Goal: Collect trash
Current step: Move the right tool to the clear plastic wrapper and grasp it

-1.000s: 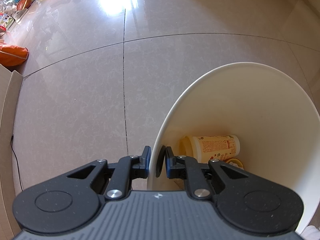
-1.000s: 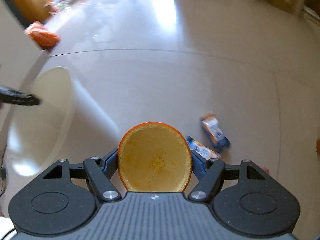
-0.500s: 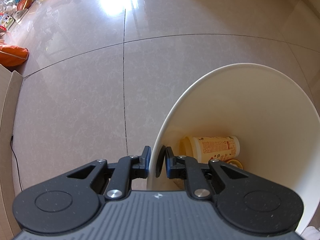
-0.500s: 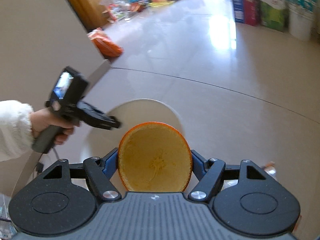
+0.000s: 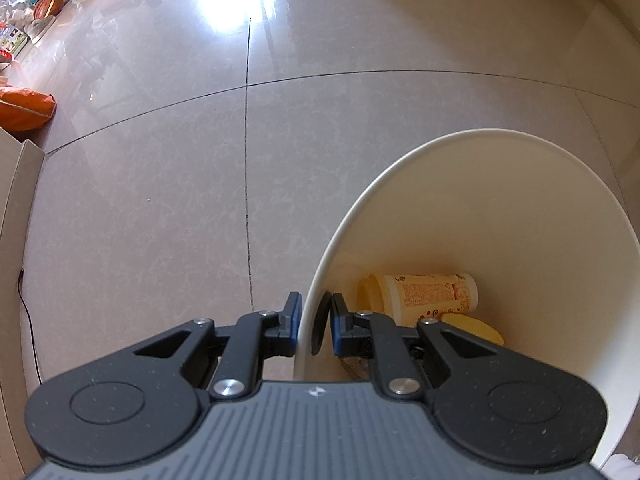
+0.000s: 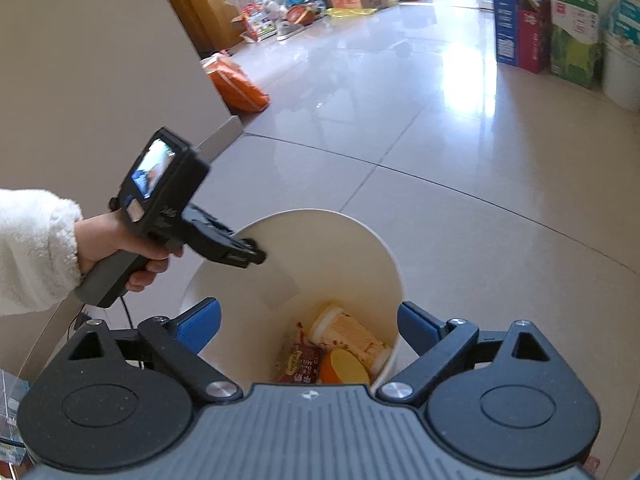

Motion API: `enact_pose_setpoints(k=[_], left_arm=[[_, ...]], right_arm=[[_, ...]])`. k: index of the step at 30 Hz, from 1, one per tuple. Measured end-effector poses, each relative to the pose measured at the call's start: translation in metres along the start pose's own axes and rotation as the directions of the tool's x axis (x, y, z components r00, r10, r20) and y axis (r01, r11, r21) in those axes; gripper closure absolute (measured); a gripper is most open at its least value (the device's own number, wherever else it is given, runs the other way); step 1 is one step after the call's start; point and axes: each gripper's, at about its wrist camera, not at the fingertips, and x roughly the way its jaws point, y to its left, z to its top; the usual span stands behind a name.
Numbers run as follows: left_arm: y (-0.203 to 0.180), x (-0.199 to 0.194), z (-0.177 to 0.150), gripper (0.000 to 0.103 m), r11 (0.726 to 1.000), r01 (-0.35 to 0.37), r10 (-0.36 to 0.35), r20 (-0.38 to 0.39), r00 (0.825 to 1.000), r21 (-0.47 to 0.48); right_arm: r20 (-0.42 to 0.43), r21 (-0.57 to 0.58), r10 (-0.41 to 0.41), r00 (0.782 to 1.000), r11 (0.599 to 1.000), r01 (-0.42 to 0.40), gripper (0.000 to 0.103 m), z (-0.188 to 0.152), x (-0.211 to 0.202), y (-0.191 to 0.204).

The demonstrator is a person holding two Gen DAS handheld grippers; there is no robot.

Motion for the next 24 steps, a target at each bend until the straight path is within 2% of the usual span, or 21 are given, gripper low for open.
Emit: enact_pose_setpoints(k=[12, 16, 20, 24], left_arm=[[-0.002, 0.002, 0.002, 0.09, 1.0, -0.004, 0.004, -0.006, 1.0, 0.0], [-0.002, 0.001, 0.003, 0.09, 1.0, -0.003, 0.003, -0.008, 1.0, 0.001], [-0.002, 0.001, 0.003, 0.09, 1.0, -0.004, 0.004, -0.007, 1.0, 0.002], [-0.001, 0.001, 0.003, 0.09, 1.0, -0.004, 0.004, -0.008, 1.0, 0.001]], right_arm=[[0.032, 0.052, -0.104, 0.994, 0.993, 0.102, 0.006, -0.015, -0.017, -0.039], [0.026, 0.112, -0.148, 0.989, 0.983, 0.144, 0.006, -0.032, -0.022, -0.064], [-0.013, 0.19, -0.193, 0.981, 0.963, 0.192, 0.006, -0.062, -0.017, -0.098], [-0.099, 0.256, -0.245, 0.964, 0.93, 0.263, 0.006, -0.098, 0.001, -0.133]])
